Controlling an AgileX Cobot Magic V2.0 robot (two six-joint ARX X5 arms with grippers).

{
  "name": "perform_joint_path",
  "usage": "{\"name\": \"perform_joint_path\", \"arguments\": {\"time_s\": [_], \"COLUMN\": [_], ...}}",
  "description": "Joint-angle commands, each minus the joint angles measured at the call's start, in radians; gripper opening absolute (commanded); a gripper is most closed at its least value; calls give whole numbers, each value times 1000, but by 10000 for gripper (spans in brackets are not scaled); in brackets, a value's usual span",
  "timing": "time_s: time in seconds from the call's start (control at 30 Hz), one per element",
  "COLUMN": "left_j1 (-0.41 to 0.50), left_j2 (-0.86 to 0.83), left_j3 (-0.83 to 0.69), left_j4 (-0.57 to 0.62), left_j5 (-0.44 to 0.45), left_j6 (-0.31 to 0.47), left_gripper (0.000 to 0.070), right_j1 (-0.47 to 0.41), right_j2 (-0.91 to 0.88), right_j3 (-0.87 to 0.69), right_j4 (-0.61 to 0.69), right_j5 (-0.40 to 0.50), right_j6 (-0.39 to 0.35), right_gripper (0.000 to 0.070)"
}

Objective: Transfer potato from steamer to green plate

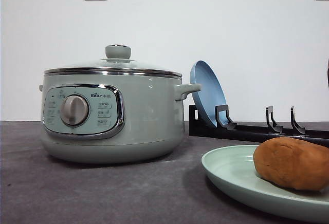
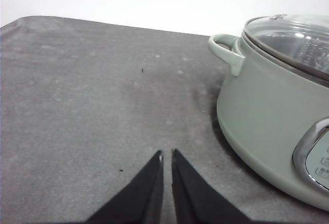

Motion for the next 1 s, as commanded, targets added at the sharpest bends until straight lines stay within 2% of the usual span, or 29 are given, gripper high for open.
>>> {"name": "perform_joint_path", "arguments": {"time_s": [0.0, 0.97], "left_j1": [1, 1], "left_j2": [-2, -2], "left_j3": [-20, -20], "left_j4": [-6, -6], "left_j5": [-3, -3], "left_j6": [0, 0], "left_gripper": [26, 26], "right_j1": [-2, -2], "right_j2": [-3, -3], "right_j3": [-5, -5], "right_j4": [13, 13], "right_j5": [4, 4], "right_j6": [13, 13], "right_gripper": [21, 20]}}
